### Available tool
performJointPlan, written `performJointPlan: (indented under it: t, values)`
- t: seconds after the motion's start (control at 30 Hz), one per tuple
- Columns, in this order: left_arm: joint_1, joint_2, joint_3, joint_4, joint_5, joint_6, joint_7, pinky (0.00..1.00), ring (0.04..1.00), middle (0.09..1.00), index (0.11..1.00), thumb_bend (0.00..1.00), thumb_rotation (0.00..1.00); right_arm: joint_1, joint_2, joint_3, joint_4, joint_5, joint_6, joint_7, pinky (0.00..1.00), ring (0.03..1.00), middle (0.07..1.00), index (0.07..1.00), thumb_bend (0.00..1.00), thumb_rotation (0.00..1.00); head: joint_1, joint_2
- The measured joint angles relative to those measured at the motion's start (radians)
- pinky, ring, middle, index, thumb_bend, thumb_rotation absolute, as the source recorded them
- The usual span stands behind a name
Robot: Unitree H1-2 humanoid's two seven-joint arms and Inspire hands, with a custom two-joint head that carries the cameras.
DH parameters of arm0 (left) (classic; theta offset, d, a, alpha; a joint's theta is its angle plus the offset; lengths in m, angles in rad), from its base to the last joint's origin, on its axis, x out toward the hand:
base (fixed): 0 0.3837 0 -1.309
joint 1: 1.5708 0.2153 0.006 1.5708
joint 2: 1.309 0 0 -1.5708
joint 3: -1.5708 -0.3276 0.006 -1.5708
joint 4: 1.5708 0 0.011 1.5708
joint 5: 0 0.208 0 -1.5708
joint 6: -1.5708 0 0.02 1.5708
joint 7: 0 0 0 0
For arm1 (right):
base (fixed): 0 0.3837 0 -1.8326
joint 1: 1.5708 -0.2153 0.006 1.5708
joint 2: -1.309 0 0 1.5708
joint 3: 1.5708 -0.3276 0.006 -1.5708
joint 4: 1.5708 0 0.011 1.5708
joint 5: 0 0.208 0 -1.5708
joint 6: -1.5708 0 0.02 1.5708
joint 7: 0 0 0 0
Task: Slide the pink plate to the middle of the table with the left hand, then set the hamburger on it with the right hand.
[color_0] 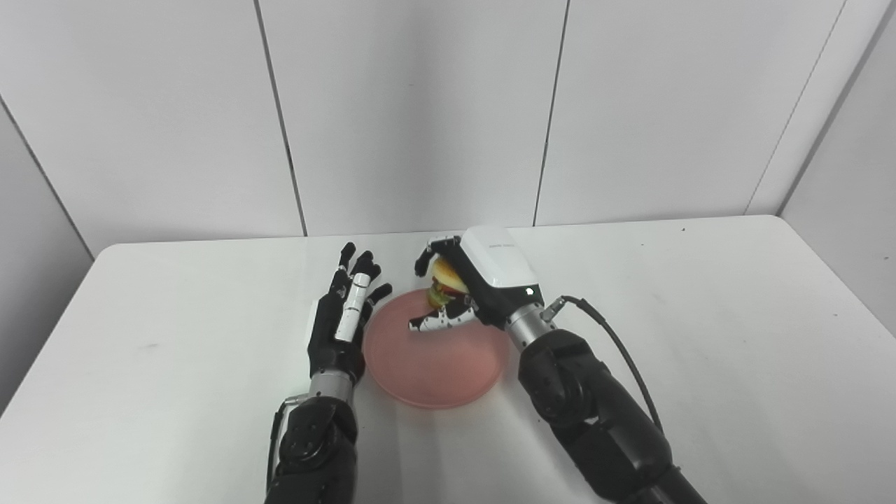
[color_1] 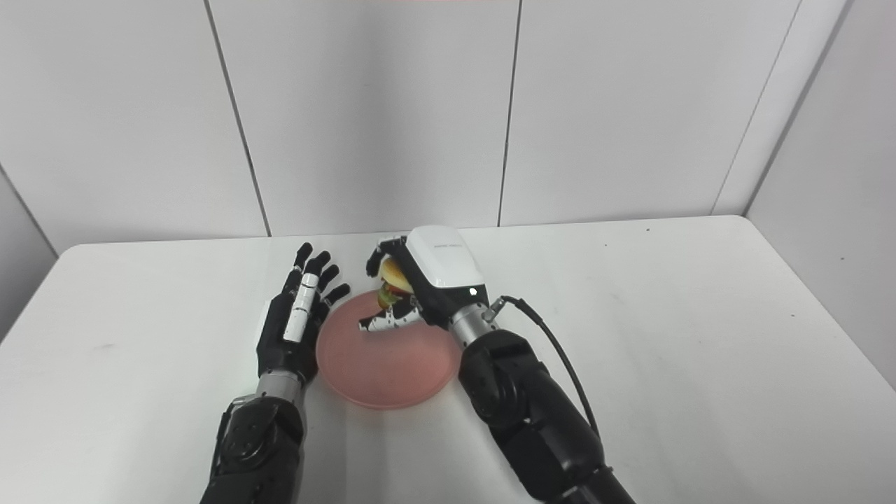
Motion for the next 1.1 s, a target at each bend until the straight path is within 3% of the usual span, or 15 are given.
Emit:
performJointPlan:
  t: [0.27, 0.6, 0.77, 0.8, 0.87, 1.0, 1.1]
  values:
    - [0.000, 0.000, -0.001, 0.001, 0.000, 0.000, 0.000, 0.81, 0.960, 0.975, 0.942, 0.78, 0.68, -0.001, 0.009, 0.092, 0.120, -0.062, -0.091, -0.094, 0.17, 0.228, 0.320, 0.475, 0.52, 0.16, -0.005, 0.005]
    - [0.002, 0.002, -0.005, -0.006, 0.015, 0.005, 0.004, 0.79, 0.925, 0.934, 0.942, 0.74, 0.71, -0.009, 0.011, 0.097, 0.186, -0.065, -0.126, -0.155, 0.21, 0.287, 0.392, 0.485, 0.51, 0.16, -0.009, 0.002]
    - [0.002, 0.004, -0.005, -0.006, 0.022, 0.006, 0.008, 0.78, 0.917, 0.911, 0.937, 0.76, 0.69, -0.010, 0.005, 0.101, 0.190, -0.066, -0.143, -0.164, 0.30, 0.381, 0.474, 0.491, 0.51, 0.17, -0.011, 0.002]
    - [0.002, 0.004, -0.005, -0.006, 0.022, 0.006, 0.008, 0.79, 0.918, 0.908, 0.936, 0.76, 0.69, -0.010, 0.002, 0.103, 0.189, -0.069, -0.149, -0.165, 0.43, 0.497, 0.568, 0.567, 0.63, 0.42, -0.011, 0.002]
    - [0.002, 0.004, -0.005, -0.007, 0.022, 0.007, 0.006, 0.79, 0.918, 0.905, 0.937, 0.77, 0.69, -0.009, -0.010, 0.110, 0.181, -0.079, -0.157, -0.168, 0.58, 0.618, 0.660, 0.631, 0.71, 0.62, -0.012, 0.002]
    - [0.004, 0.006, -0.004, -0.011, 0.022, 0.011, 0.002, 0.79, 0.909, 0.899, 0.938, 0.77, 0.69, -0.005, -0.033, 0.113, 0.160, -0.093, -0.170, -0.170, 0.75, 0.761, 0.792, 0.711, 0.75, 0.79, -0.012, 0.003]
    - [0.005, 0.008, -0.004, -0.012, 0.022, 0.012, 0.002, 0.78, 0.902, 0.893, 0.941, 0.76, 0.70, 0.003, -0.046, 0.112, 0.148, -0.099, -0.171, -0.179, 0.82, 0.829, 0.863, 0.771, 0.75, 0.80, -0.012, 0.005]
